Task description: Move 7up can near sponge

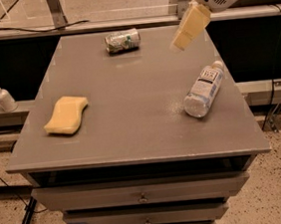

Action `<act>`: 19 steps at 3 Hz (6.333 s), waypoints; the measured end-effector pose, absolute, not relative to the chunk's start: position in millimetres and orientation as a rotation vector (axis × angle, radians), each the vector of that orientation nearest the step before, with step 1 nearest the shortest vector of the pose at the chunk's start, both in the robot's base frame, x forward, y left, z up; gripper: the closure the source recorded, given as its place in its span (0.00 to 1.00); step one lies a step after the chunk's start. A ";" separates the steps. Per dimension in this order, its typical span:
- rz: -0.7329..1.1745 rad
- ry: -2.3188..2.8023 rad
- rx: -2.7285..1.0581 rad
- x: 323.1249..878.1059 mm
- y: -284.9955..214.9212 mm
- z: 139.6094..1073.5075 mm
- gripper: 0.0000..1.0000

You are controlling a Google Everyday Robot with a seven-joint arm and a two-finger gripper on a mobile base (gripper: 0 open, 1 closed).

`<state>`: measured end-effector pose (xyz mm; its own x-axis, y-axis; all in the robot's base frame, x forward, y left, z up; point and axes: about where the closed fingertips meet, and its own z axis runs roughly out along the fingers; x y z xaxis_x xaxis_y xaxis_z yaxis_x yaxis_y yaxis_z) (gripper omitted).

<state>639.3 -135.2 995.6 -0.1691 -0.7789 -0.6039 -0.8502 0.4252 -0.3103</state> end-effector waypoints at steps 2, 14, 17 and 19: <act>0.165 1.901 -1.417 673.4 -91.4 986.9 0.00; 0.243 2.042 -1.560 825.7 23.4 847.0 0.64; 0.356 1.914 -1.656 742.2 14.0 929.1 1.00; 0.379 1.687 -1.619 631.9 26.7 1017.9 1.00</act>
Offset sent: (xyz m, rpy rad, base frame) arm 0.0679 0.0993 -0.0188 0.0492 -0.0377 0.1285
